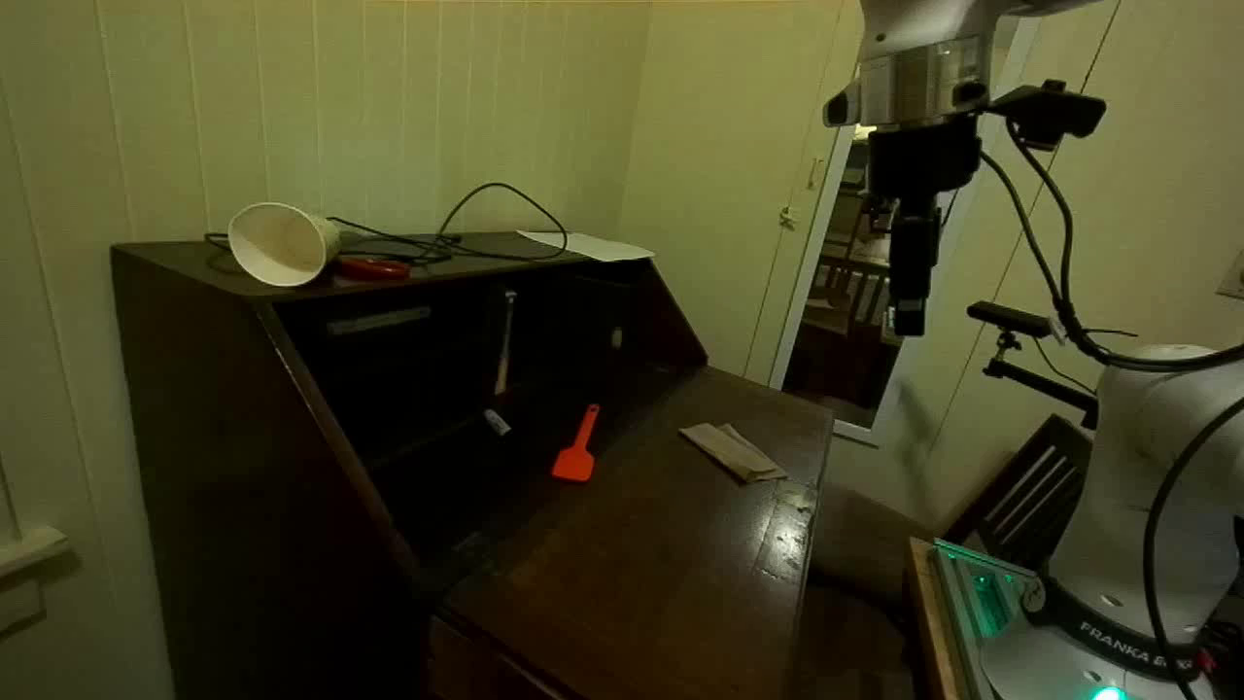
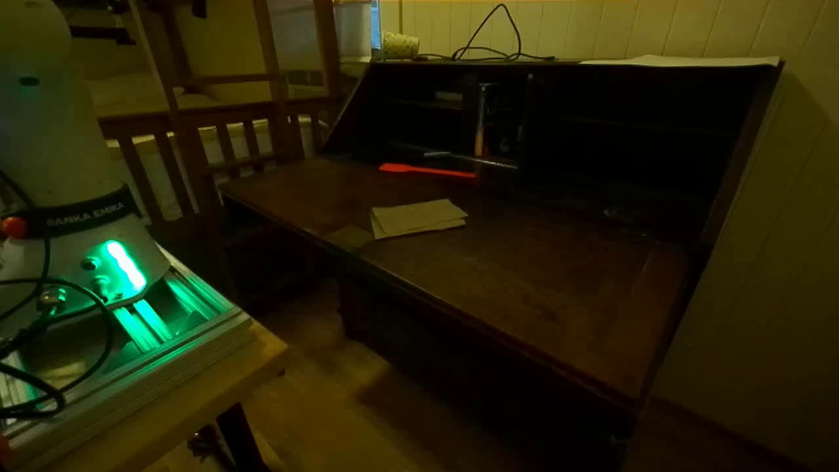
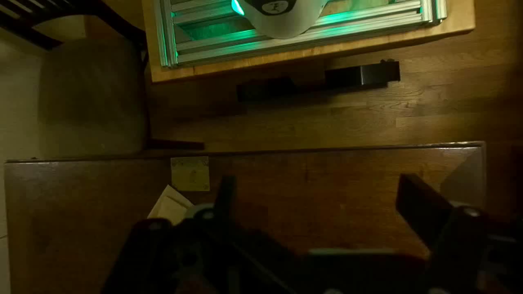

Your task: Put the pink spatula on the top of the shelf

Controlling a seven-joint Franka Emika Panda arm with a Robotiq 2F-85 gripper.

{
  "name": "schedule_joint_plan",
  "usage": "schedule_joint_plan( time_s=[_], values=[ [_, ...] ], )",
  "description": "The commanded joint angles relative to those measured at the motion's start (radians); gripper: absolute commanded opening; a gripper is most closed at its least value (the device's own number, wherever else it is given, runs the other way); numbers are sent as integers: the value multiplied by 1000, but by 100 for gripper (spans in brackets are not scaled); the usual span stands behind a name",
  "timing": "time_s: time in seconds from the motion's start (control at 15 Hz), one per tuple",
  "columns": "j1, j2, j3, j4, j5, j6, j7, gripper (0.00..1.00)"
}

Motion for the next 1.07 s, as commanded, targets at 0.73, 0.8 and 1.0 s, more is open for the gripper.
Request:
schedule_joint_plan(
  time_s=[0.73, 0.8, 1.0],
  values=[
    [19, -10, -32, -10, -2, 32, -6, 100],
    [10, -16, -43, -16, -13, 51, -6, 100],
    [-49, -34, -110, -32, -28, 134, 35, 100]
  ],
)
